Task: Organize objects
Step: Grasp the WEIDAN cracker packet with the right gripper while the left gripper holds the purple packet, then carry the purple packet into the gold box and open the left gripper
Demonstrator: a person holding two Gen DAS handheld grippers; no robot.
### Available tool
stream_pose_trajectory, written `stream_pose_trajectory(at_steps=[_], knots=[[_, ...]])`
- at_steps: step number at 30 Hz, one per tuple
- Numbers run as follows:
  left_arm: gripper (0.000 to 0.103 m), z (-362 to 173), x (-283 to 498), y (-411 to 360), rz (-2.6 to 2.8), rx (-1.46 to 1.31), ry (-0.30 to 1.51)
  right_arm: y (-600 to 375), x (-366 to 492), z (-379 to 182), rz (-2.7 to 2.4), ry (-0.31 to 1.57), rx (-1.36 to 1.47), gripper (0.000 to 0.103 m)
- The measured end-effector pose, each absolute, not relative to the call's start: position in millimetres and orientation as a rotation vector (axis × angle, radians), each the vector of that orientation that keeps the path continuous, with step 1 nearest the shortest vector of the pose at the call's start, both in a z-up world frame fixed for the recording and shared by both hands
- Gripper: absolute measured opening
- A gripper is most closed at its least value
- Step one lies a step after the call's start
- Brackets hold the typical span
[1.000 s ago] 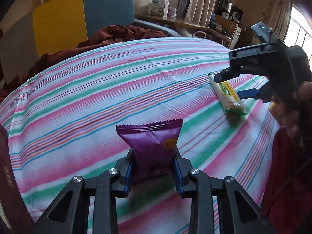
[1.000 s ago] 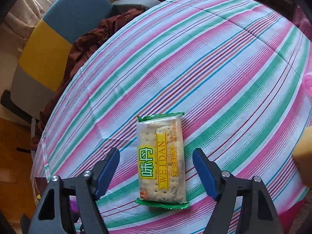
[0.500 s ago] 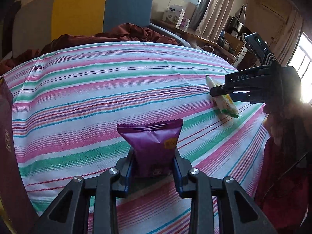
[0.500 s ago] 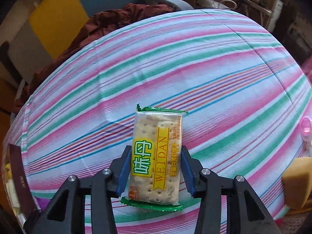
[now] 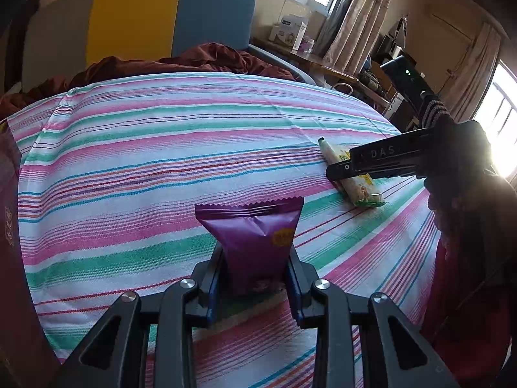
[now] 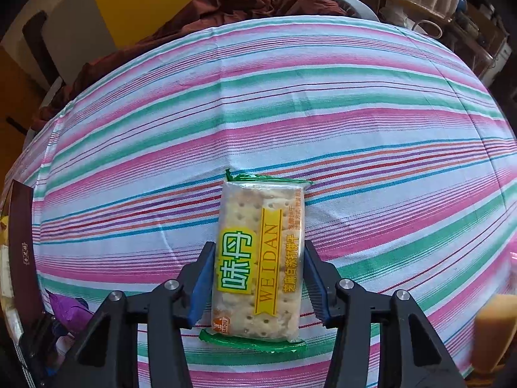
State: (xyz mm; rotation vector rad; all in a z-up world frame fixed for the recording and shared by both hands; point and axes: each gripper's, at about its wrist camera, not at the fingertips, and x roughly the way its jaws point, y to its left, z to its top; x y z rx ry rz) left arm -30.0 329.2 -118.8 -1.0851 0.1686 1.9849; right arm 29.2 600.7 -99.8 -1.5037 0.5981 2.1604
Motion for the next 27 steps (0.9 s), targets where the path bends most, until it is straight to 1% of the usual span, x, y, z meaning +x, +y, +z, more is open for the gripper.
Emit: stream_pose_trajectory(at_steps=[4,6,10,11,13,14,19,22,27], knots=[[0.033,-119.4,-29.6,328.6,1.988,-1.079,0.175,601.9,29.4,-100.0,2.166,0.589,-1.503,0.056],[0.033,-119.6,-29.6,328.4,1.988,-1.079,0.171,601.1,29.1,-100.8,2.186,0.585,-1.501,0.064],[0.033,-119.5,-28.5,327.1,1.995,-1.077,0.170,595.0,23.9,-101.1,2.188,0.482,-1.531,0.066],[0.033,-119.5,-28.0,327.5,1.998,-1.076,0.172,596.2,24.1,-100.7,2.188,0.483,-1.531,0.064],[0.033,-119.5,-27.4,327.5,2.001,-1.074,0.174,597.1,24.2,-99.0,2.180,0.453,-1.527,0.055],[0.033,-119.6,-27.1,327.8,2.002,-1.074,0.175,598.2,24.5,-97.4,2.179,0.443,-1.519,0.048],[0.033,-119.7,-25.1,328.5,2.007,-1.069,0.182,603.8,24.0,-98.1,2.184,0.443,-1.516,0.048],[0.033,-119.9,-24.4,329.0,2.010,-1.064,0.186,608.2,32.1,-98.8,2.192,0.461,-1.517,0.051],[0.033,-119.3,-25.0,329.1,2.023,-1.065,0.197,612.2,30.0,-100.1,2.194,0.437,-1.518,0.051]])
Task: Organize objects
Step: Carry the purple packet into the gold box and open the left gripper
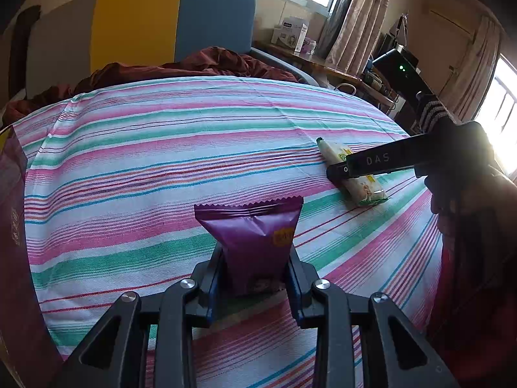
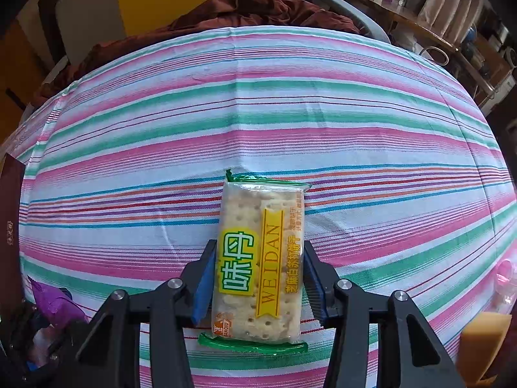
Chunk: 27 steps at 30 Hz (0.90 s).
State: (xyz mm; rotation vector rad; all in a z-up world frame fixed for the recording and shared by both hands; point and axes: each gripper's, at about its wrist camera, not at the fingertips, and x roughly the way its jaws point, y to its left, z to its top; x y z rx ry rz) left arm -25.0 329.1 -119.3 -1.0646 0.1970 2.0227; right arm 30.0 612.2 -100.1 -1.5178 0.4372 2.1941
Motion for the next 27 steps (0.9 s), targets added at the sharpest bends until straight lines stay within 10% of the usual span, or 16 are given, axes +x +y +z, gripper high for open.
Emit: stream_pose_trajectory(at_steps=[27], knots=[[0.032,-16.9,-7.3,247.6,2.277,-0.864,0.189,575.6,12.8,-109.1,2.223,0.318,-1.512,0.050]])
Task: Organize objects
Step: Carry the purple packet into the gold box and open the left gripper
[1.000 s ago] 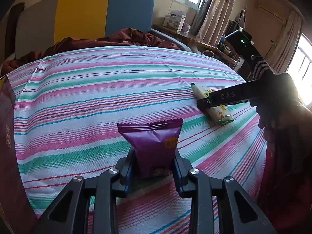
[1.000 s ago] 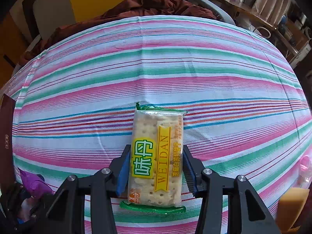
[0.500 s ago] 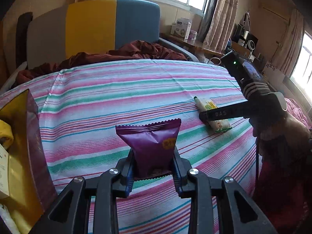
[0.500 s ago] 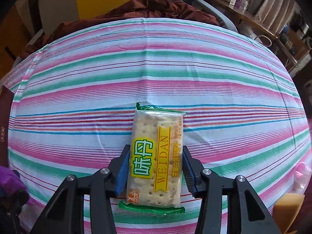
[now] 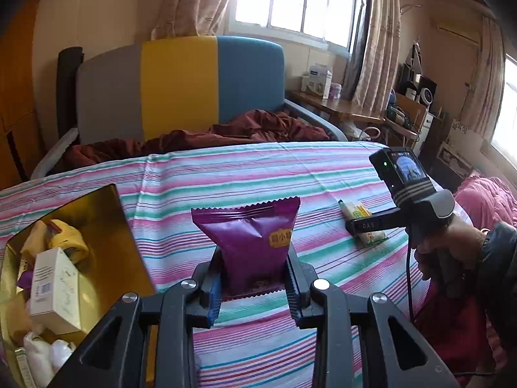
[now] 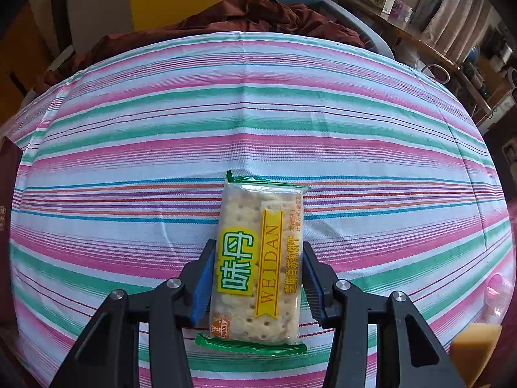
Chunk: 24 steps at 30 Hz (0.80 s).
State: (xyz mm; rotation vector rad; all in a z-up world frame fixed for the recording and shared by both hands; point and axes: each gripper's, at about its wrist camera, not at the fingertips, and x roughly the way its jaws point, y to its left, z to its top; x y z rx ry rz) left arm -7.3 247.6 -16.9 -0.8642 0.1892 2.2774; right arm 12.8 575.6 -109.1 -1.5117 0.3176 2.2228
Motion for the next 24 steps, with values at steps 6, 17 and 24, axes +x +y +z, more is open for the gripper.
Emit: stream_pose_trajectory(at_steps=[6,17,24], knots=[[0.032,-6.3,-5.4,222.6,2.293,-0.855,0.147,563.0,9.9,-110.0,2.225,0.288,-1.512,0.050],[0.032,-22.1,-39.5,126.1,2.354,-1.039,-0.101,541.3,8.6,-103.4,2.227,0.246,-1.510,0.049],[0.032,-25.3,-95.2,77.8,2.340,-1.144,-0.354,528.4,5.4,-102.0,2.226,0.192,-1.516,0.049]])
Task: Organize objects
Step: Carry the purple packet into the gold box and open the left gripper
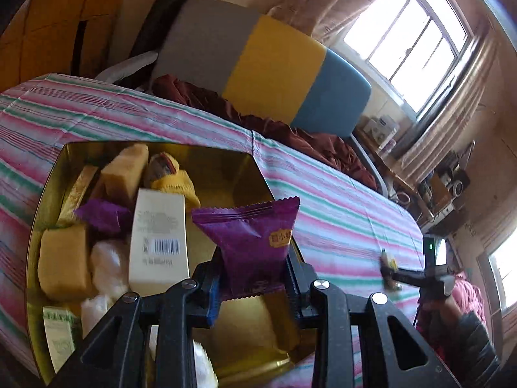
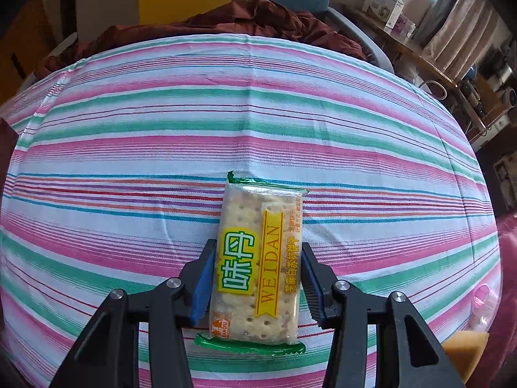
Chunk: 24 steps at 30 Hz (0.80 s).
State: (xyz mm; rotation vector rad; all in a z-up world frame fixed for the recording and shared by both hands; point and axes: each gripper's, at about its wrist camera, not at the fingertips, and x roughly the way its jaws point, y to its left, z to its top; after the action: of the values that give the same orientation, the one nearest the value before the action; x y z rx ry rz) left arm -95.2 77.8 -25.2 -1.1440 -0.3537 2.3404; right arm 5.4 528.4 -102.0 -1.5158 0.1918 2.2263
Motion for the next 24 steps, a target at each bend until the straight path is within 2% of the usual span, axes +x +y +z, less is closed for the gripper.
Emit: stream_pose_trajectory(at_steps=[6,11,17,19,24], knots=[[0.032,-35.3,-153.2,118.8,2.340,-1.207,-0.212,523.5,5.0,-98.4,2.227,0.175,-1.518,0.049],[0.032,-69.1,-198.9,136.4,2.336,-1.367,-0.208,522.4,5.8,-96.4,2.228,0.176,-1.519,0.049],[0.038,-88.7,-218.1,149.2,2.358,-1.447,-0.086,529.8,5.6,-97.9,2.233,0.202,-1.523,0.049],[0.045,-88.6,-219.2,148.1,2.355,-1.453,-0.090,531.3,6.3,-98.5,2.236,0.211,-1.523,0.050],[0.046,-71.6,-207.8,134.3,2.383,-1.430,-0.113,532.6,6.6,-98.2,2.237,0.205,-1.525,0.048]])
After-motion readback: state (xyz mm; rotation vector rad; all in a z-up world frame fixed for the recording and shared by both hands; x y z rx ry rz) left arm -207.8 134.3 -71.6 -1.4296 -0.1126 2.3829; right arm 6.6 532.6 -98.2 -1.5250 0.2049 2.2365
